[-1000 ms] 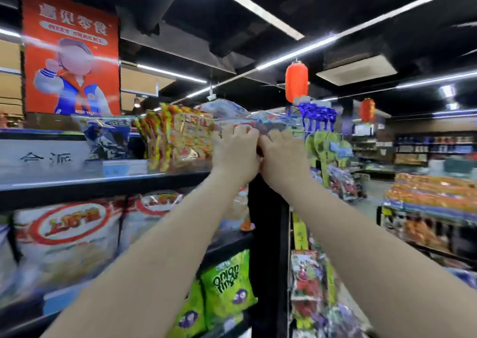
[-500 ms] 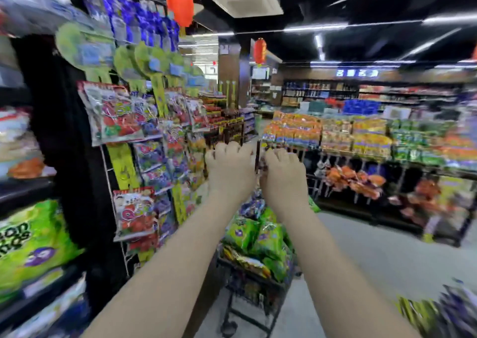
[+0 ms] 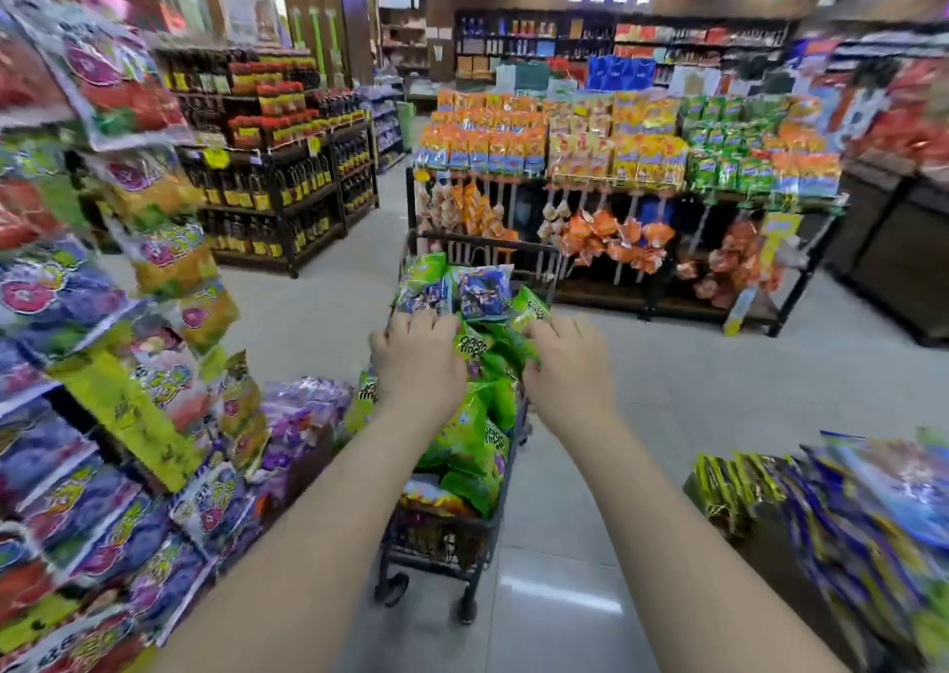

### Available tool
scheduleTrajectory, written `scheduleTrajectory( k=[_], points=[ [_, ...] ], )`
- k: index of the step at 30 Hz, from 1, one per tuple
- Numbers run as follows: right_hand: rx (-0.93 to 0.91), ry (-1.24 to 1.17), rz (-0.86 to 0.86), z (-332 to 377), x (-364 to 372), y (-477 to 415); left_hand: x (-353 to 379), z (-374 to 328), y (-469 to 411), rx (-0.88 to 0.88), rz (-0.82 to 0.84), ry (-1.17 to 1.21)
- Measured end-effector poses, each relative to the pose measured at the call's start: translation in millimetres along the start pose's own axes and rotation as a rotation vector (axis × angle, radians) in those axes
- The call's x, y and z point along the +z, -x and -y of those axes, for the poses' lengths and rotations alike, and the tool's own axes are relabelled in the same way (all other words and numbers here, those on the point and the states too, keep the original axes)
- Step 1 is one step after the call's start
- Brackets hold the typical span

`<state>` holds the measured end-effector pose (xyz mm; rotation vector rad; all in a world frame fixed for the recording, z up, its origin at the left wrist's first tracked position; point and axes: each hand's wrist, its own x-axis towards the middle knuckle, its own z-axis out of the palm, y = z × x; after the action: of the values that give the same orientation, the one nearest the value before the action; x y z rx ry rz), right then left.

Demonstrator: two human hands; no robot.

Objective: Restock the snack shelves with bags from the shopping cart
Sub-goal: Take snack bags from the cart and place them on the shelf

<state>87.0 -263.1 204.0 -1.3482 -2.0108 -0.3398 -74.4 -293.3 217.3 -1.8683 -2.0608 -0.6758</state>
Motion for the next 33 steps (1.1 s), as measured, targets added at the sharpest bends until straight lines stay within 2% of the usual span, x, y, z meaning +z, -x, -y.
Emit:
scheduleTrajectory(
  k=[4, 13, 18, 26, 33],
  points=[
    [0.092, -0.008, 0.099, -42.6, 64.6, -21.8, 65.3, 2.0, -54.4, 0.017, 0.064, 0.057],
    [0.127, -0.048, 0.343, -143.4, 169.1, -70.9, 199.8, -32.2, -125.6, -0.052, 0.291, 0.066],
    [0.040, -0.193, 0.430, -199.7, 229.5, -120.4, 258.0, -45.4, -174.2, -0.273, 0.334, 0.074],
    [0.013, -0.414, 0.625, -263.8, 303.2, -192.7, 310.1, -63.8, -213.0, -0.618, 0.383, 0.088],
    [0.271, -0.686, 0.820, -273.2, 372.5, -243.8, 354.2, -32.6, -262.9, -0.763, 0.326, 0.235]
  ],
)
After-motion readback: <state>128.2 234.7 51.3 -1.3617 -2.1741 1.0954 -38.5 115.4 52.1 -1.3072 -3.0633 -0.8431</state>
